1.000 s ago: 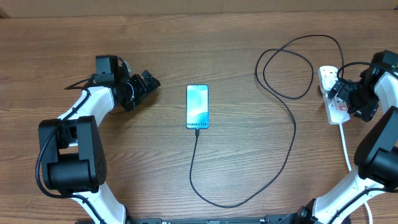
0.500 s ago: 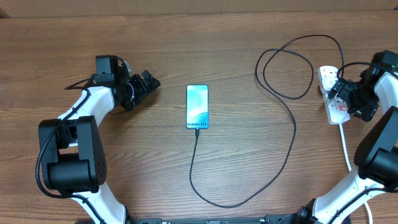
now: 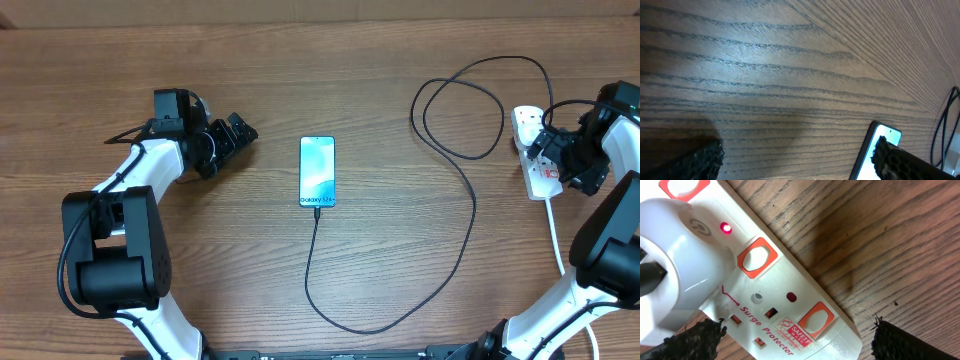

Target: Plug charger to phone and switch on socket

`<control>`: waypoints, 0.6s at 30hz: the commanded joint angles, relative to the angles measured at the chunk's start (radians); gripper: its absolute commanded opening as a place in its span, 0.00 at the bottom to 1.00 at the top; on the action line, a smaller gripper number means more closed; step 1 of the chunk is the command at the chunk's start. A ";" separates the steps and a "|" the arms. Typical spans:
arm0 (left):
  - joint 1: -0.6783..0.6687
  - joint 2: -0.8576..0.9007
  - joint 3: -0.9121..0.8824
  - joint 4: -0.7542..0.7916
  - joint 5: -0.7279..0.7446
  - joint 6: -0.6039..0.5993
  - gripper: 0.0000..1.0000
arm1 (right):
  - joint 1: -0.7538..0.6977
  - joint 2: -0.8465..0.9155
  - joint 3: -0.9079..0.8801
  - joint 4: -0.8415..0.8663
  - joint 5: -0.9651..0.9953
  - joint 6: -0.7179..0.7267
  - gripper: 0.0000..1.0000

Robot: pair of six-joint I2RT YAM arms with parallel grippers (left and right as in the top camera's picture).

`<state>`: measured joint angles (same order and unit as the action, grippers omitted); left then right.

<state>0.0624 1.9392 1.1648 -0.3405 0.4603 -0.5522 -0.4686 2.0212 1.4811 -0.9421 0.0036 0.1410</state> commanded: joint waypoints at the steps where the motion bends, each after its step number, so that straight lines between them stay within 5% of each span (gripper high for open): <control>1: -0.004 0.023 -0.016 -0.011 -0.026 -0.013 1.00 | 0.003 -0.003 0.024 0.006 -0.006 -0.005 1.00; 18: -0.007 0.035 -0.018 -0.012 -0.030 -0.013 1.00 | 0.003 -0.003 0.024 0.006 -0.006 -0.005 1.00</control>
<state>0.0624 1.9392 1.1648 -0.3408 0.4599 -0.5522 -0.4686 2.0212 1.4811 -0.9424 0.0032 0.1410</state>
